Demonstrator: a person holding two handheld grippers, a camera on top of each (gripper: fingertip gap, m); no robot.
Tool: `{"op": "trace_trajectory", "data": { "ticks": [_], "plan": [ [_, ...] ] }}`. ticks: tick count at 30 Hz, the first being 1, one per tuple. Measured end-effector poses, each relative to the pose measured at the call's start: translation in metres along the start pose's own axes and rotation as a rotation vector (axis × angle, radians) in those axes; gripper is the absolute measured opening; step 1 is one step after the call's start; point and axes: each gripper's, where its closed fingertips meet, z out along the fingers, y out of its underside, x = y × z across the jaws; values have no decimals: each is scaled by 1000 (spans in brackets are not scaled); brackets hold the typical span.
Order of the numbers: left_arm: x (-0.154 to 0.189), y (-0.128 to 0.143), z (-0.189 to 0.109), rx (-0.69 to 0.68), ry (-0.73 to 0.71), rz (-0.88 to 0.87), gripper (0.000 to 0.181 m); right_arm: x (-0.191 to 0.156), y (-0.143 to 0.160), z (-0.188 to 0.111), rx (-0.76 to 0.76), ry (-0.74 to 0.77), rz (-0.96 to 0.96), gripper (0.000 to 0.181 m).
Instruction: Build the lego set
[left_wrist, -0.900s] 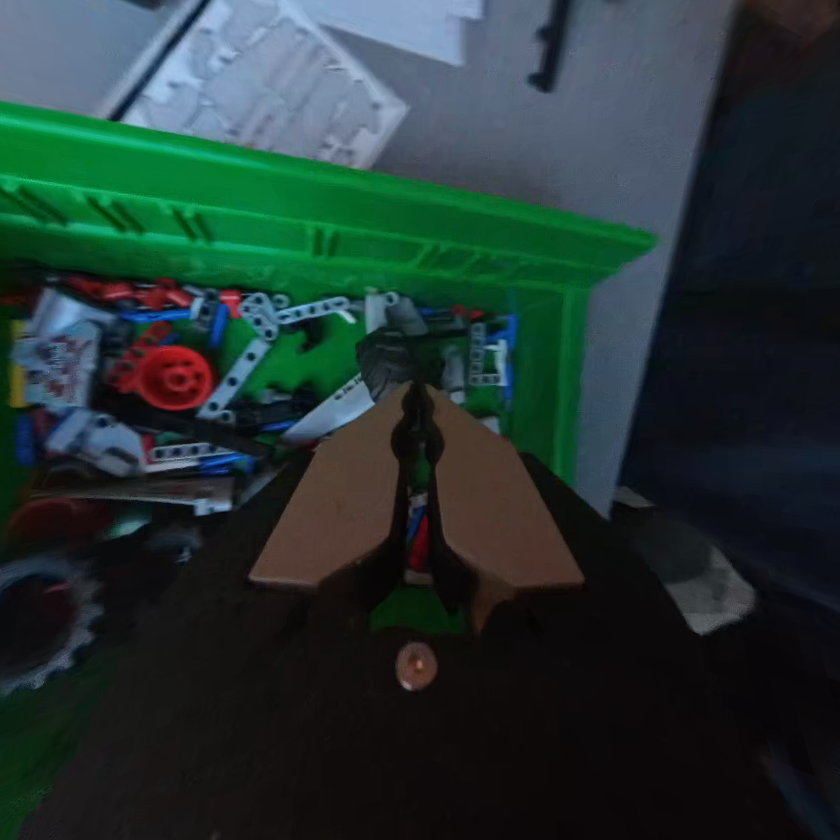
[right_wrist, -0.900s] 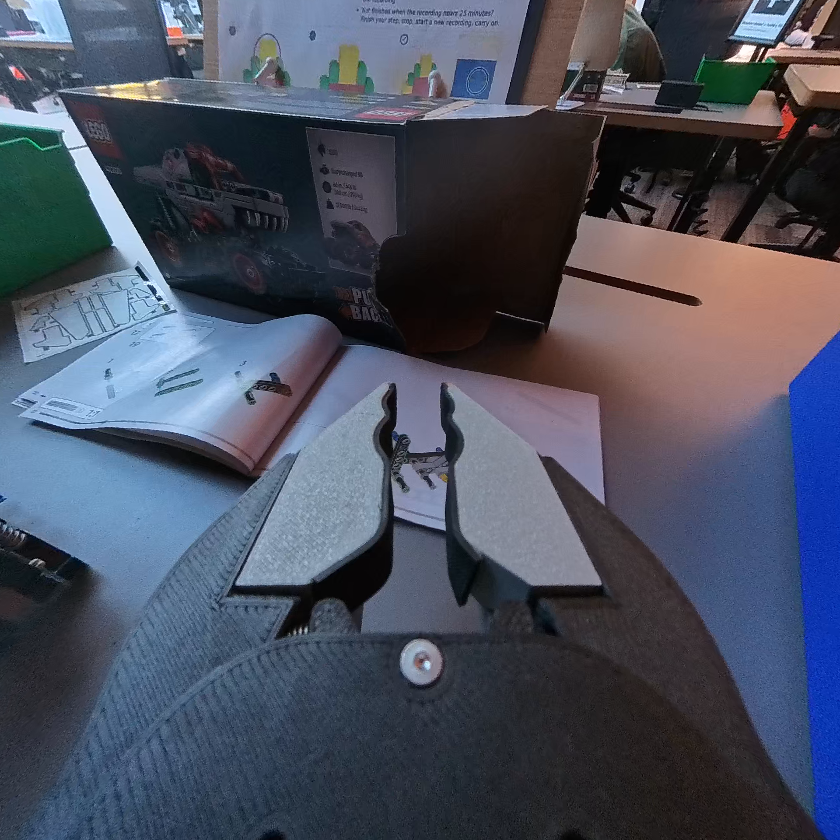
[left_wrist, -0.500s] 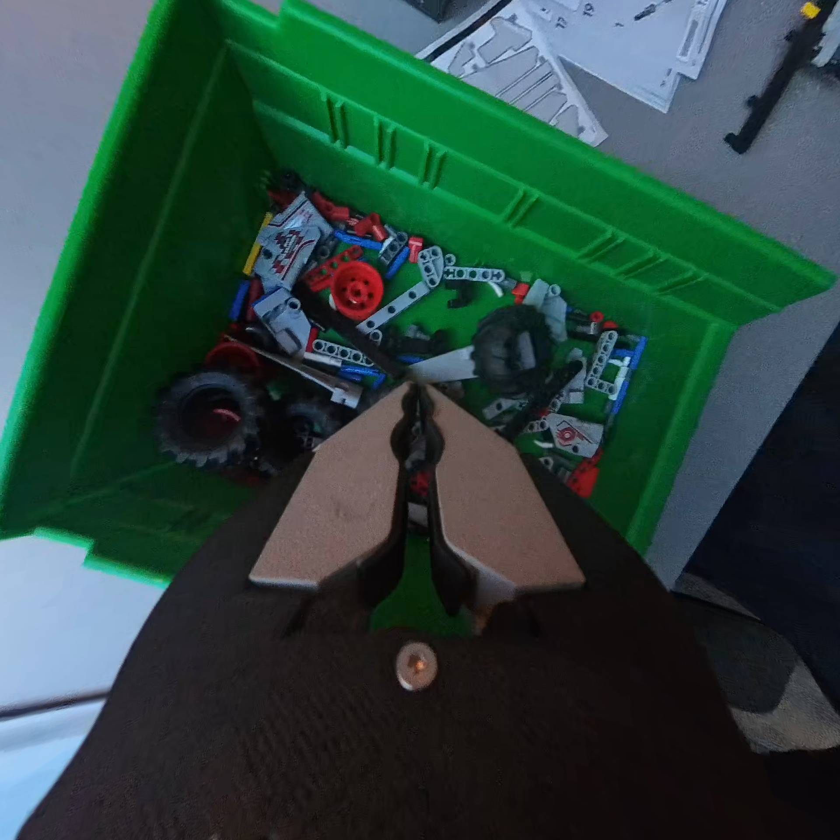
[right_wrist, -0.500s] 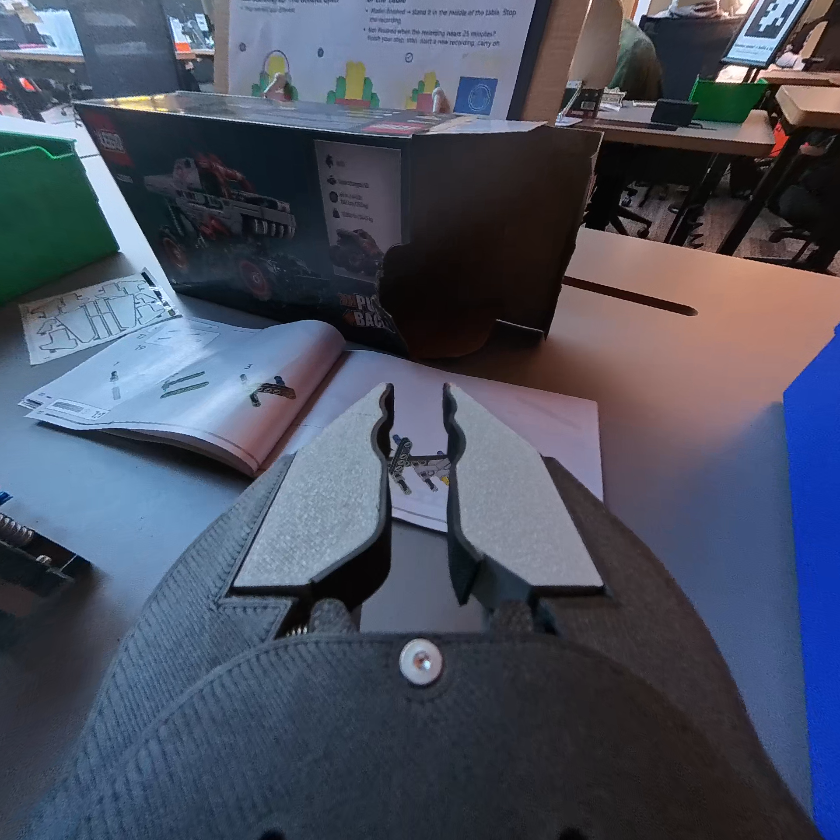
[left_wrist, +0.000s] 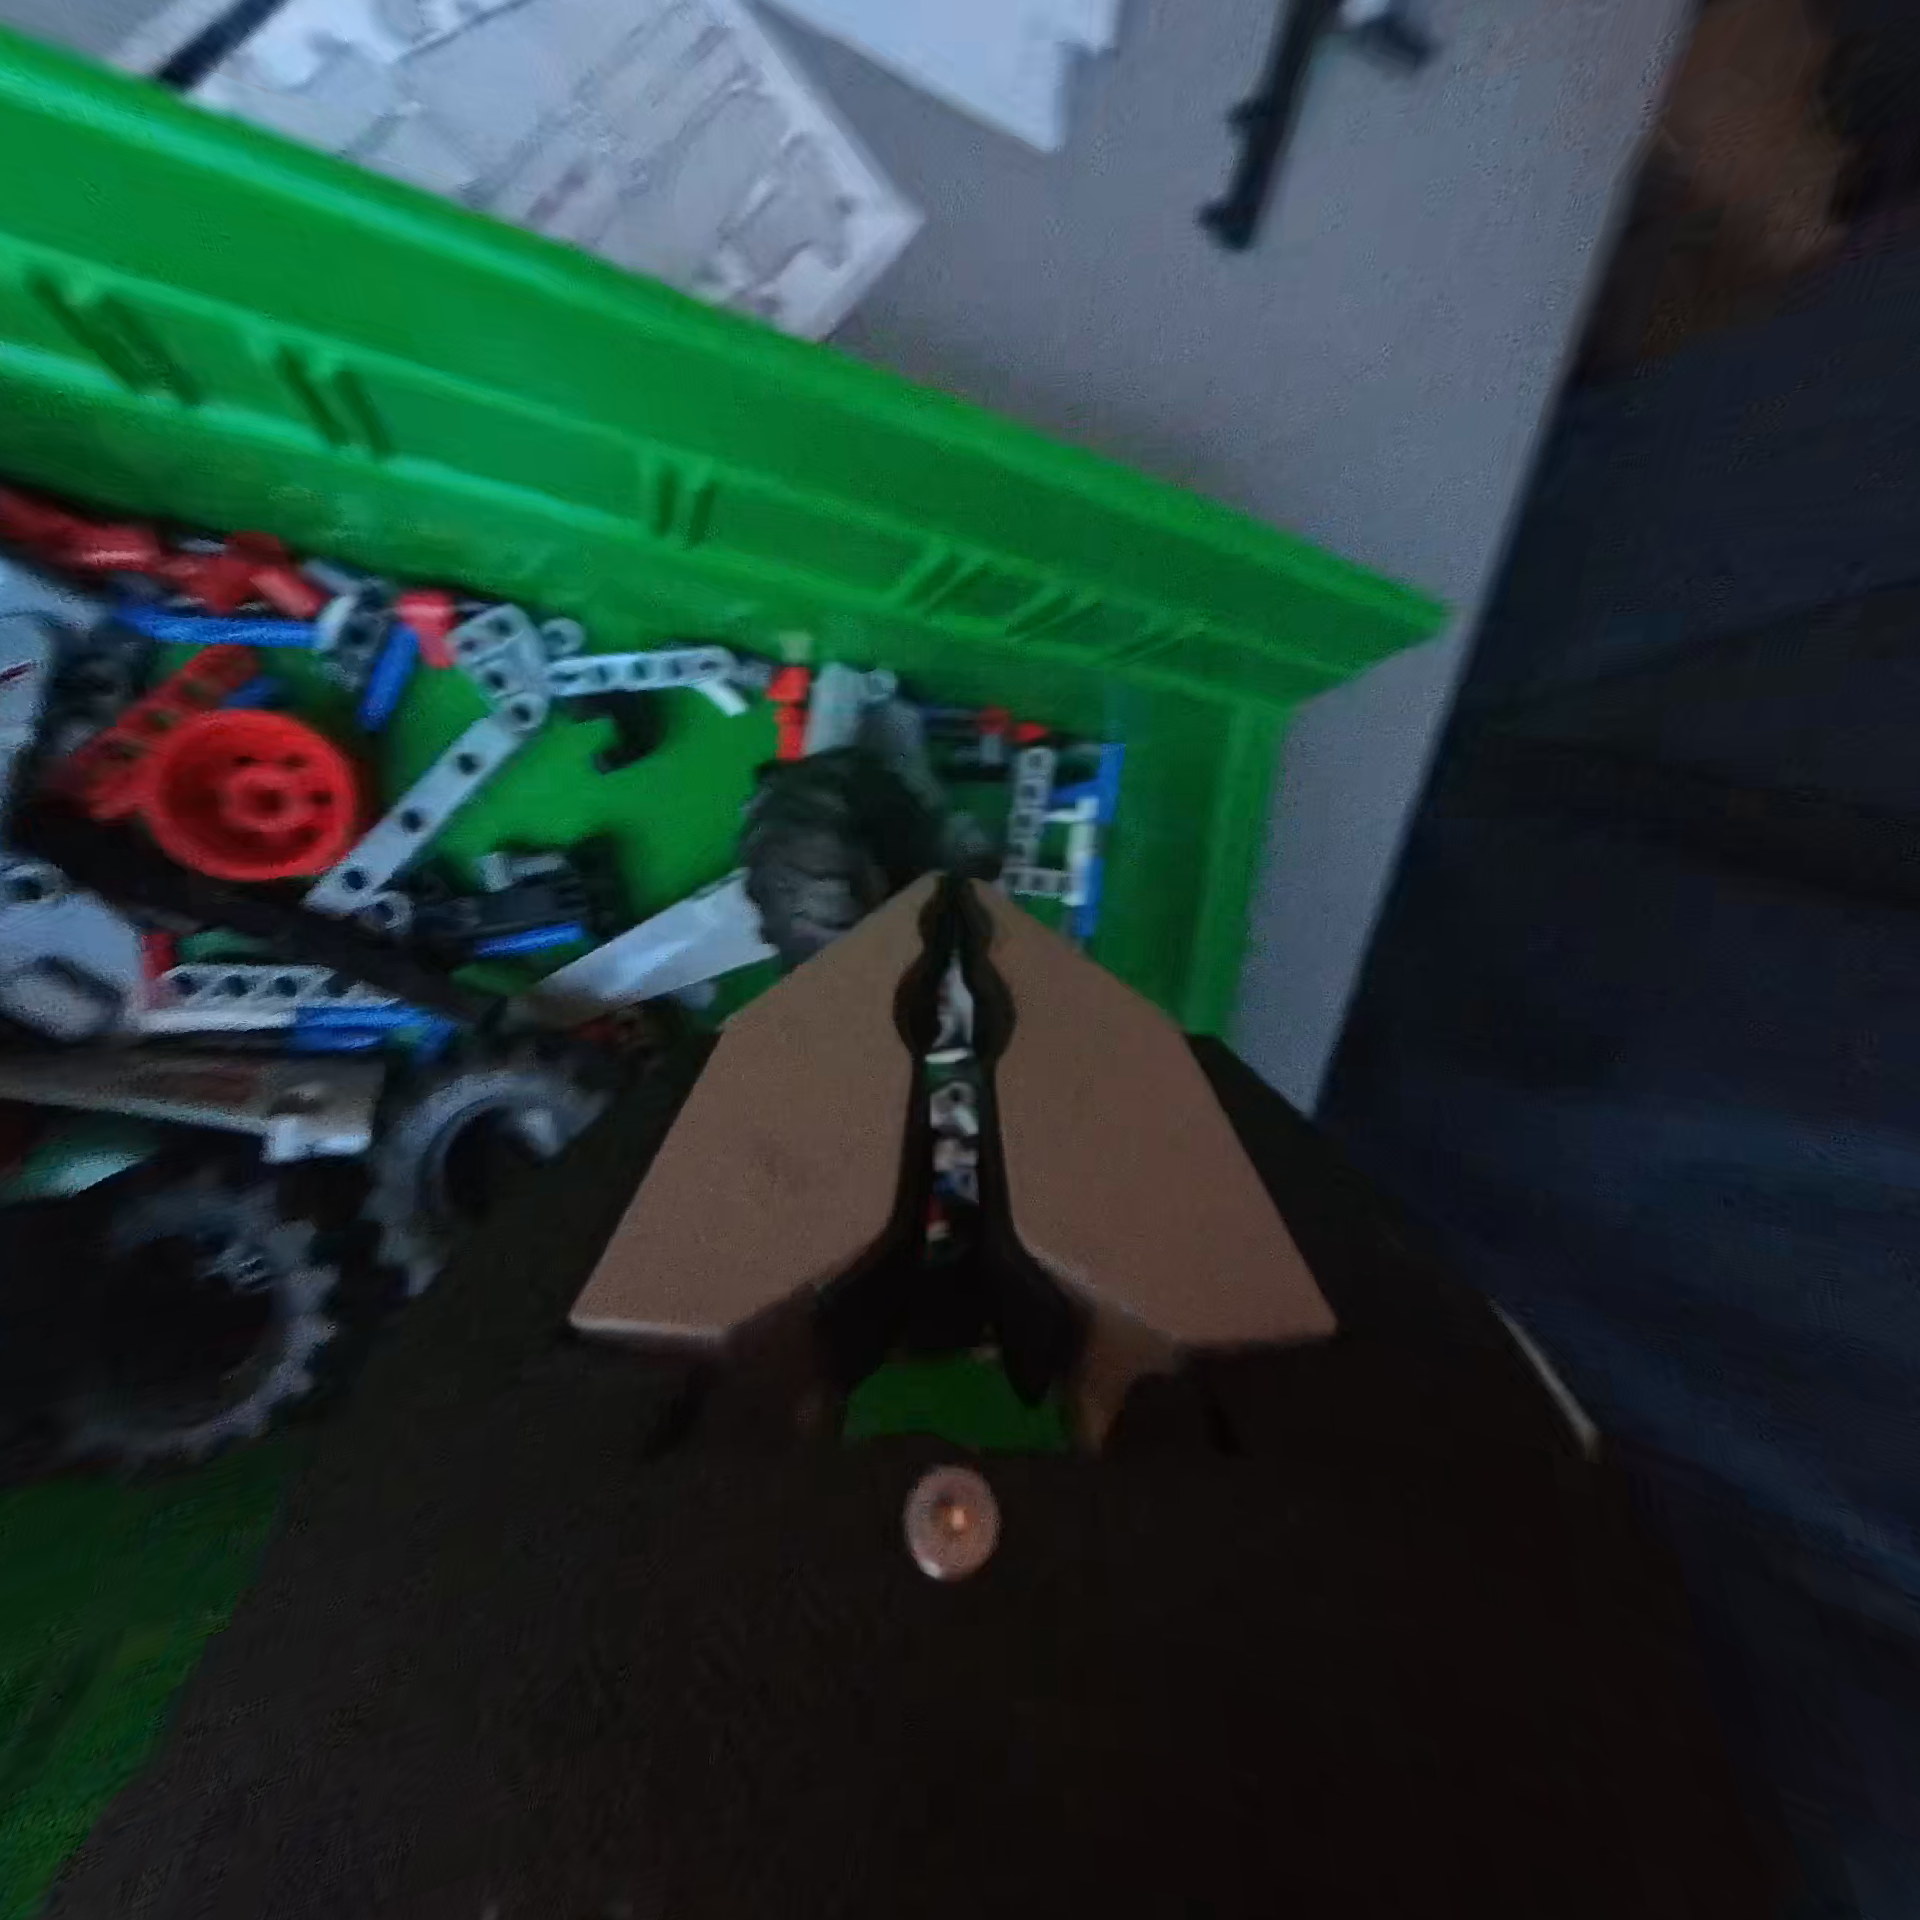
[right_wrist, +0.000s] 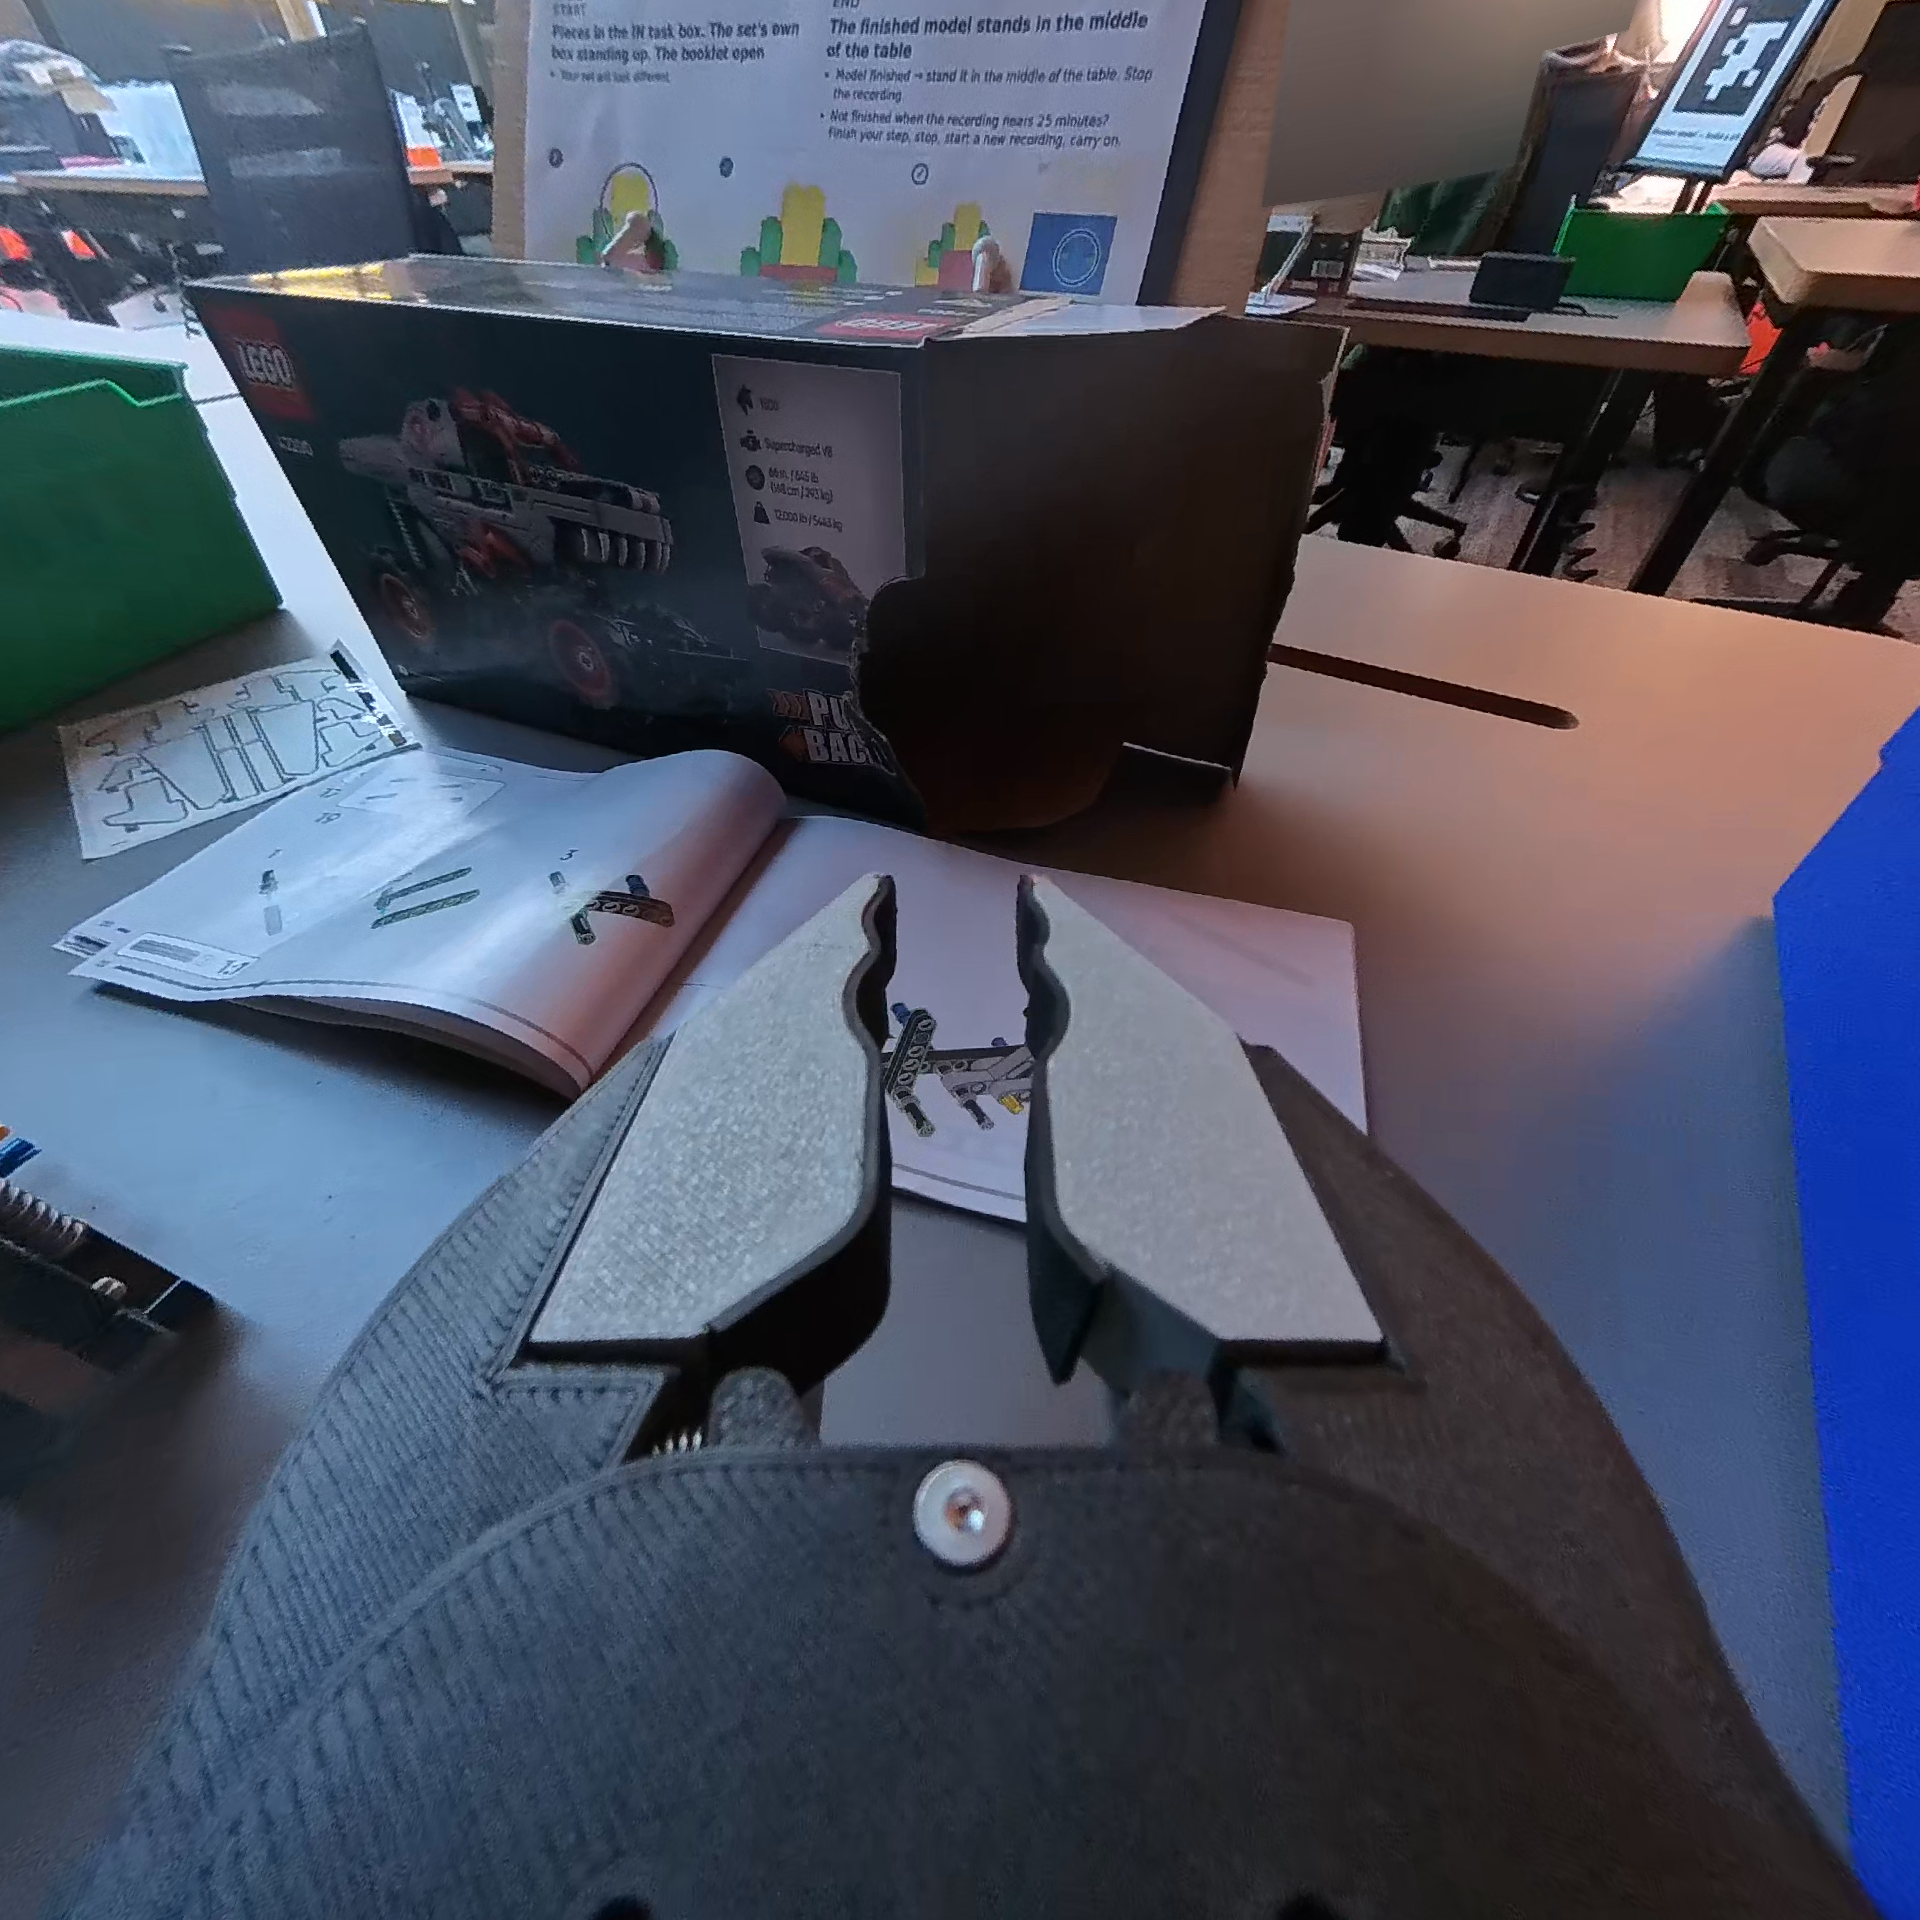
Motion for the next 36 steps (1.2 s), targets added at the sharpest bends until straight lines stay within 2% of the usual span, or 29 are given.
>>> {"op": "trace_trajectory", "data": {
  "ticks": [2, 4, 5, 9, 13, 14, 16, 18, 22, 23, 26, 28, 30, 31, 34, 36],
  "plan": [
    [28, 1, -5, 4, 145, 17, 0, 0, 0, 0, -1, 3, -6, 20],
    [39, 23, -2, -113, 206, 53, 5, 0, 0, 0, -4, 3, -11, 19],
    [36, 27, 0, -135, 194, 56, 7, -1, 0, 0, -5, 3, -12, 19],
    [-16, 15, -2, -54, -39, -126, 12, -1, 0, 0, -5, 9, -20, 18],
    [-52, -2, -34, 99, -249, -134, 11, -2, 0, 1, -8, 12, -32, 18],
    [-69, -4, -47, 135, -344, -157, 19, -2, 0, 1, -8, 12, -35, 18],
    [-102, -4, -70, 194, -518, -198, 52, -2, 1, 1, -11, 11, -39, 18],
    [-132, 12, -84, 151, -659, -276, 66, -2, 1, 2, -12, 11, -39, 17],
    [-154, 34, -81, 47, -747, -326, 99, -2, 0, 1, -7, 15, -42, 17],
    [-156, 35, -80, 21, -768, -313, 100, -2, 0, 1, -6, 17, -44, 17],
    [-154, 11, -77, 11, -802, -204, 71, -2, 0, 2, -11, 17, -47, 16],
    [-148, -12, -73, 8, -803, -77, 62, -2, 0, 2, -11, 18, -50, 16],
    [-146, -25, -60, -46, -758, 56, 17, -2, 0, 2, -9, 19, -52, 16],
    [-151, -29, -53, -77, -747, 94, 11, -3, 0, 2, -9, 19, -52, 16],
    [-163, -42, -27, -118, -658, 167, 11, -3, 0, 1, -6, 15, -53, 15],
    [-165, -33, -6, -194, -542, 158, 28, -4, -1, 1, -4, 12, -54, 15]
  ]
}}
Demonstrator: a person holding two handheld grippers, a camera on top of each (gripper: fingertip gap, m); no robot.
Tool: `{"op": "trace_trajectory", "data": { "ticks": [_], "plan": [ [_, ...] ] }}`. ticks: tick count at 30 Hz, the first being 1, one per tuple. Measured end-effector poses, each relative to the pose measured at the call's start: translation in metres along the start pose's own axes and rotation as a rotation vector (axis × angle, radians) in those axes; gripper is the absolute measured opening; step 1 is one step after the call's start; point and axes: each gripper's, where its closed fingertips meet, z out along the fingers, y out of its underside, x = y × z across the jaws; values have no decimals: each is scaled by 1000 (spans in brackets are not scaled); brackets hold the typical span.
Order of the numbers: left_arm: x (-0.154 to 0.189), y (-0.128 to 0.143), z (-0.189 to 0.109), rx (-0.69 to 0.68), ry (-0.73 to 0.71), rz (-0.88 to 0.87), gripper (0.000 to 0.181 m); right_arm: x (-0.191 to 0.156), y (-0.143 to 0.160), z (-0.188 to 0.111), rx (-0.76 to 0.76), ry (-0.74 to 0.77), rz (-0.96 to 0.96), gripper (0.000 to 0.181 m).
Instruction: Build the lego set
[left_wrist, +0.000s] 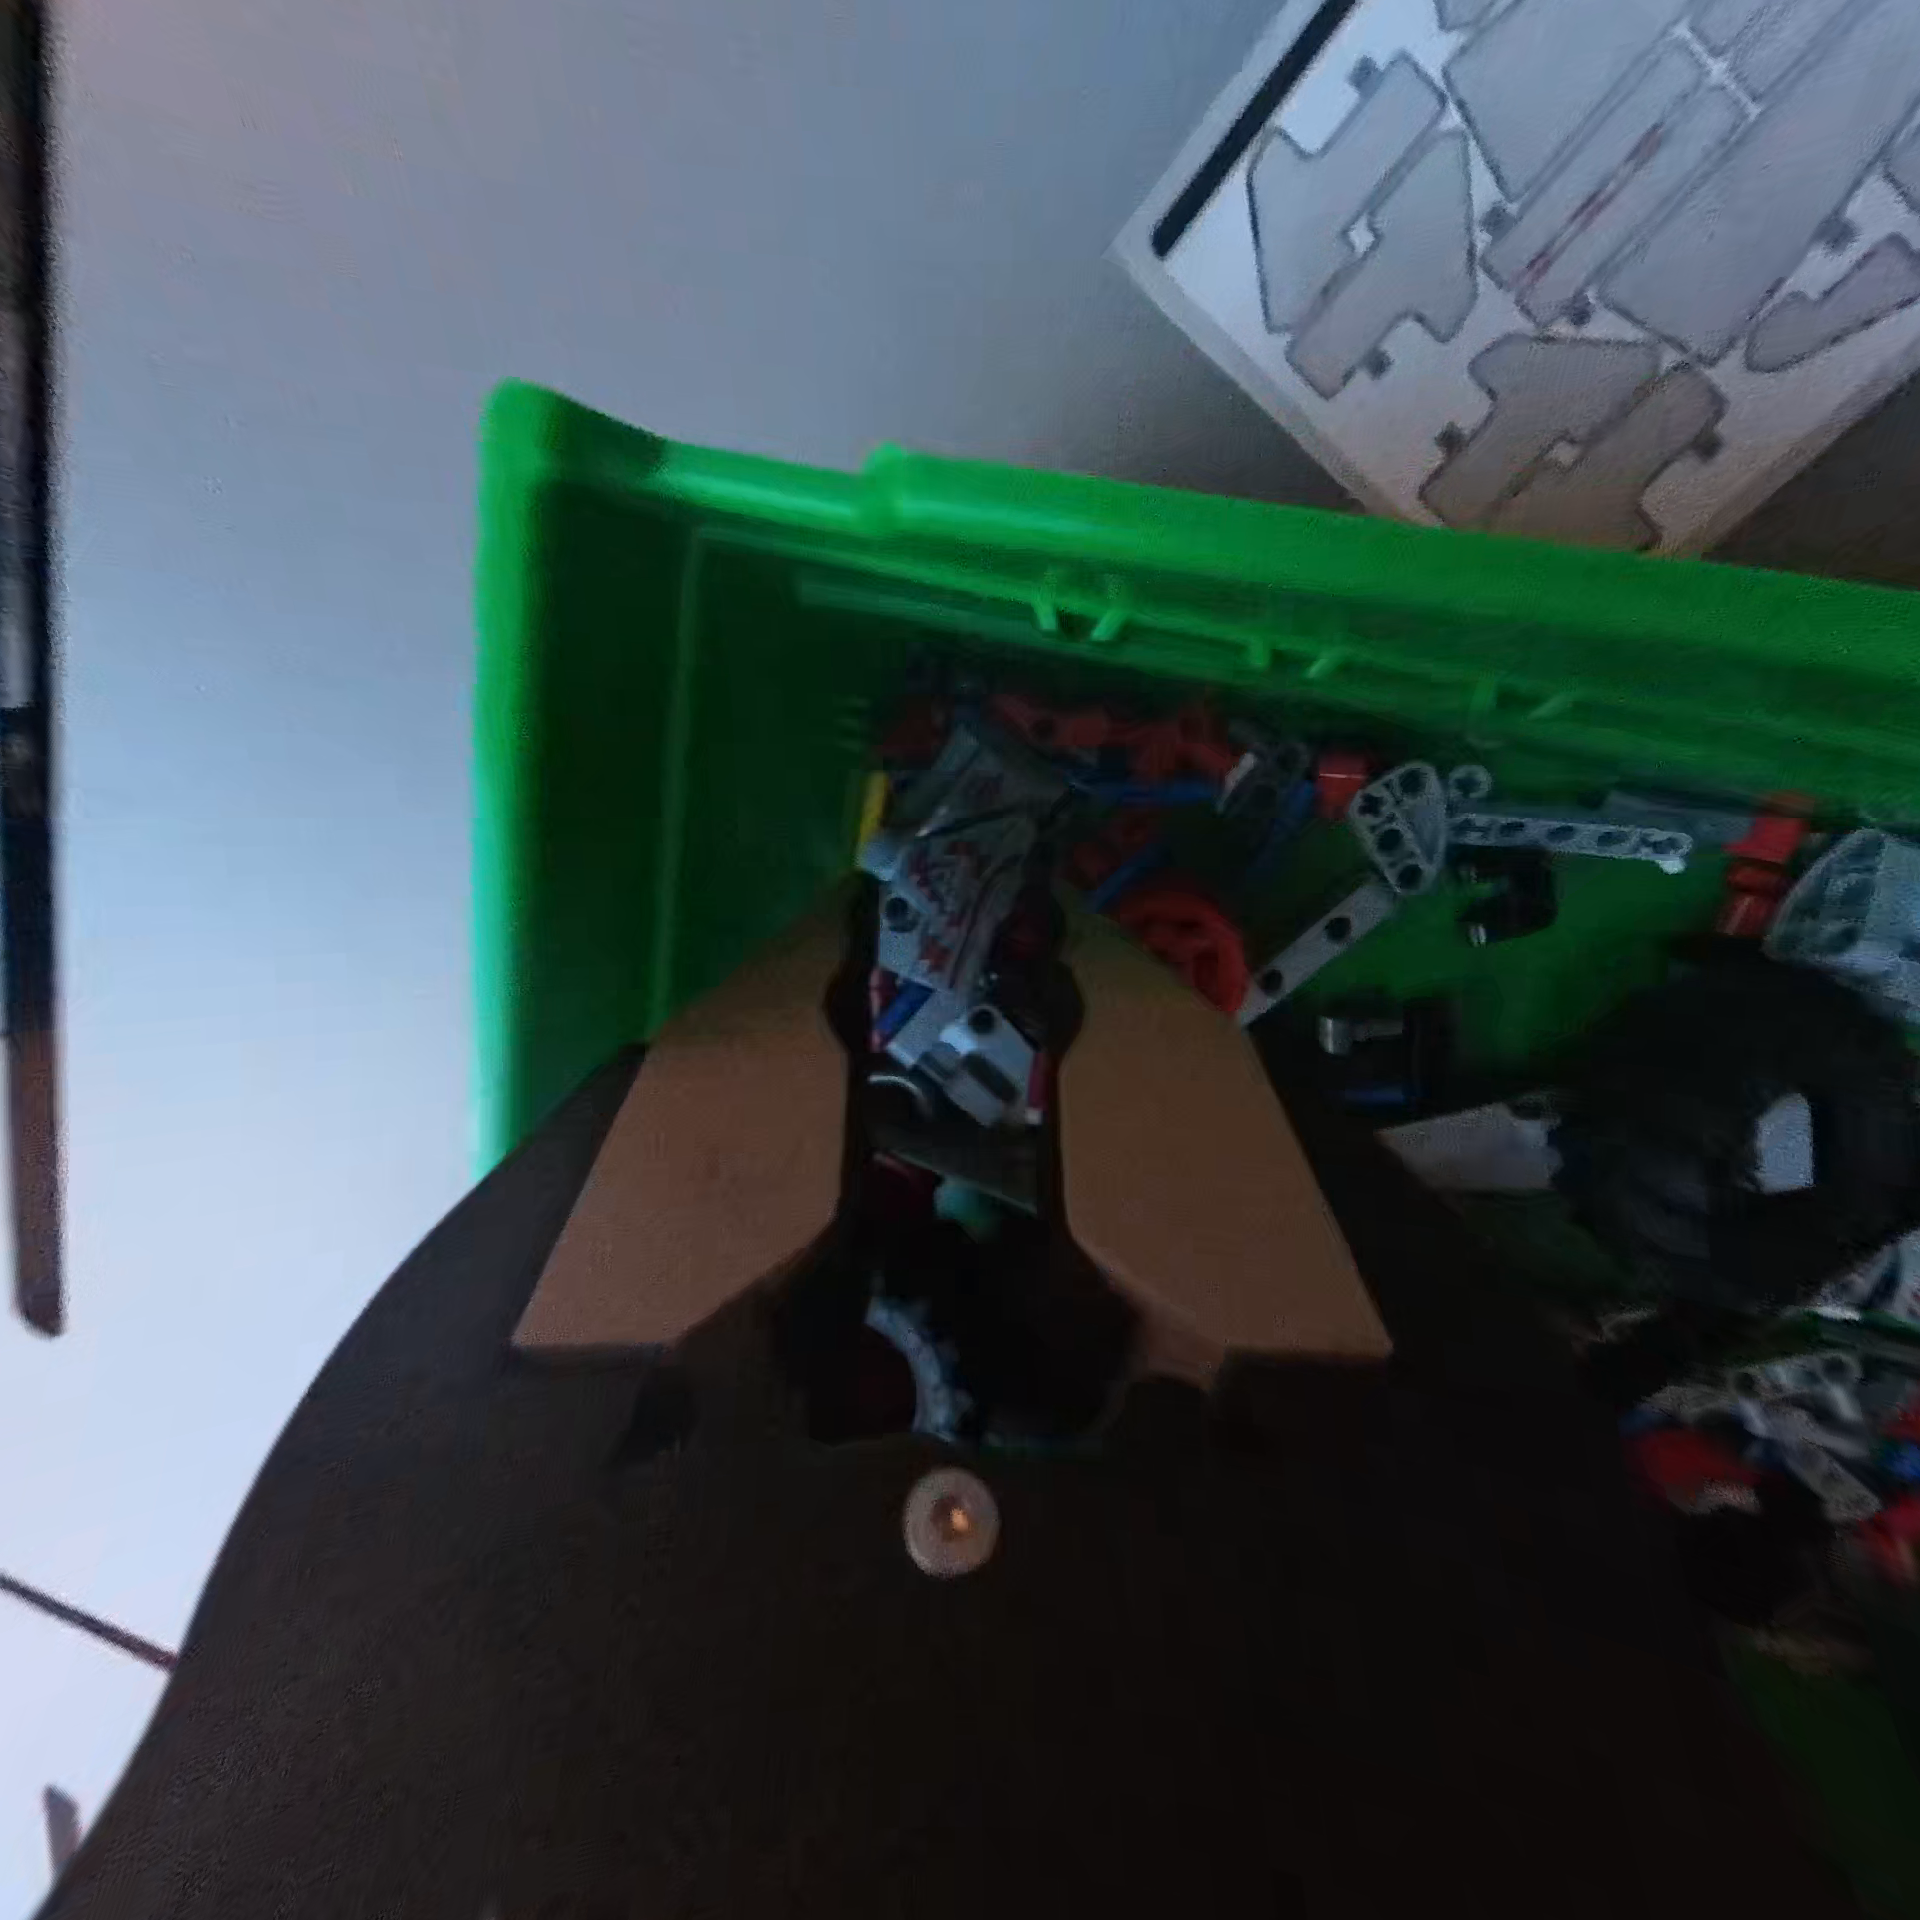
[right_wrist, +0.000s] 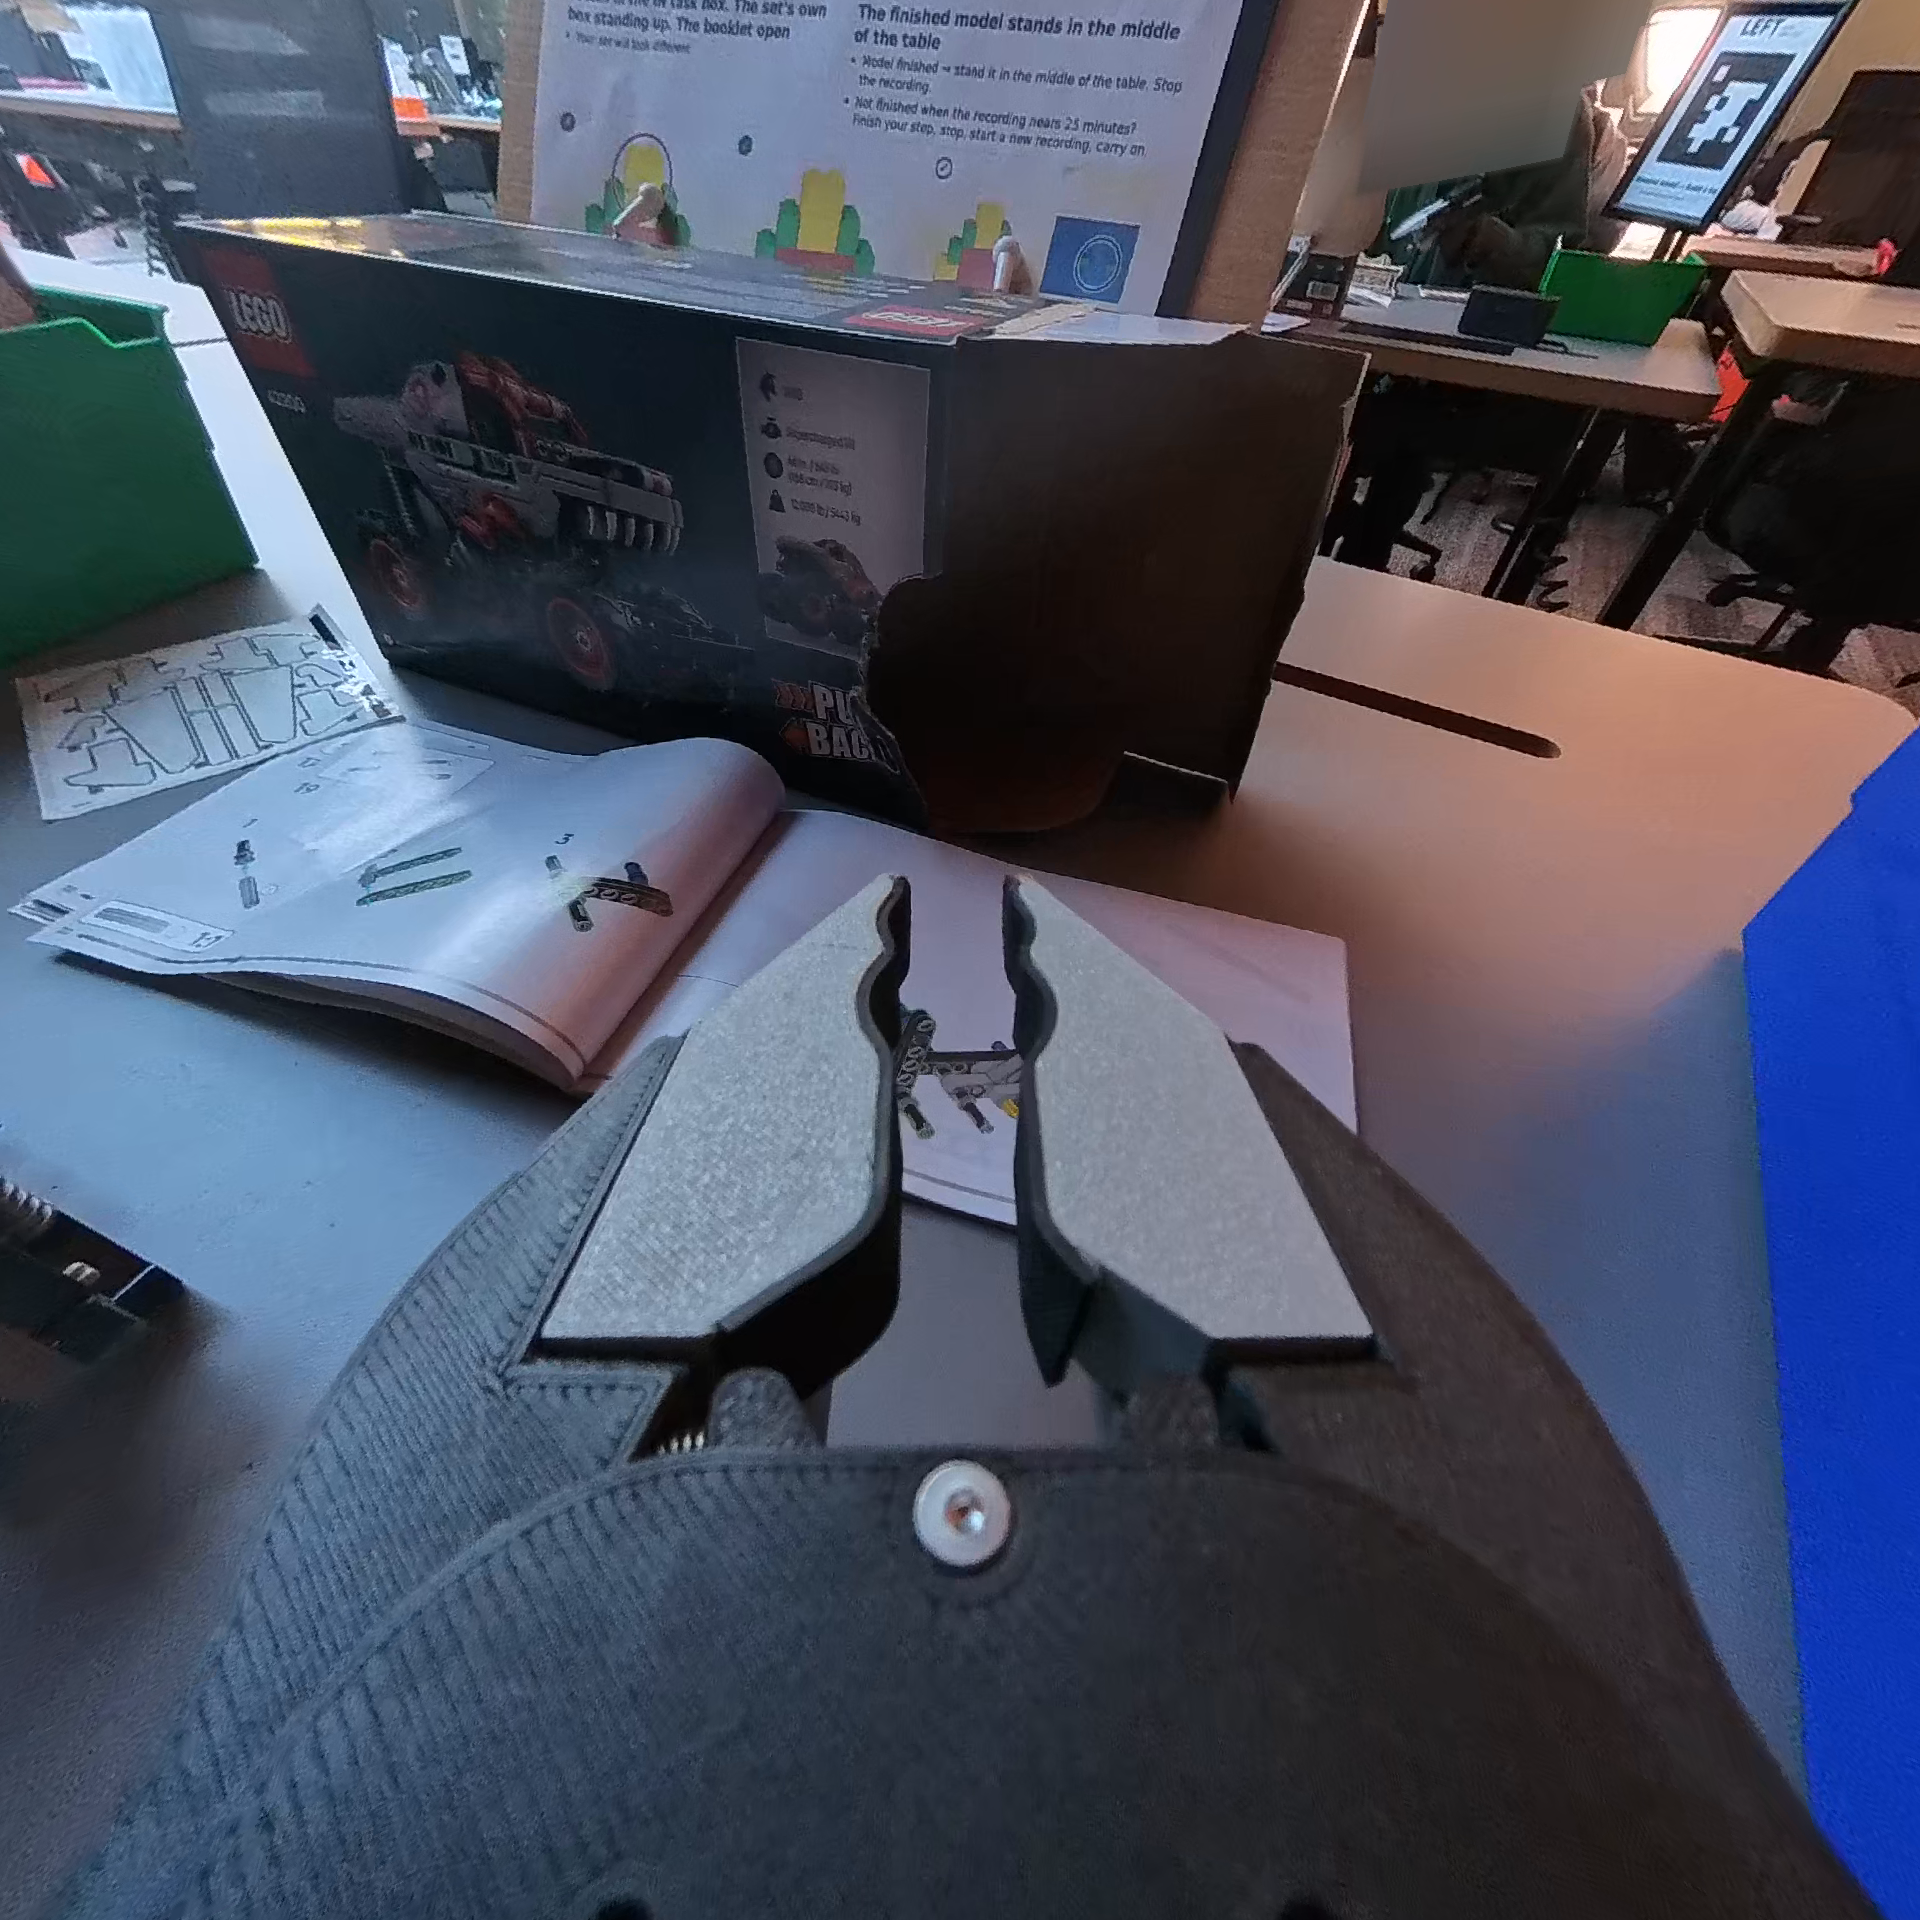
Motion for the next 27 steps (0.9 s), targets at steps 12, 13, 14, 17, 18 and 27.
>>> {"op": "trace_trajectory", "data": {
  "ticks": [12, 13, 14, 17, 18, 27],
  "plan": [
    [62, 51, -21, -159, 429, -8, 11, -4, -2, 0, 10, -40, 26, 13],
    [59, 51, -21, -151, 409, -25, 12, -4, -1, 1, 9, -43, 27, 13],
    [62, 47, -24, -116, 435, -46, 14, -5, -1, 1, 7, -46, 27, 12],
    [48, 27, -33, 9, 435, -118, 25, -6, -1, 2, 3, -51, 23, 12],
    [39, 24, -33, 20, 413, -130, 30, -6, -1, 2, 2, -51, 21, 11],
    [-4, 27, 11, -99, 137, -4, 6, -6, -1, 0, 3, -47, 22, 9]
  ]
}}
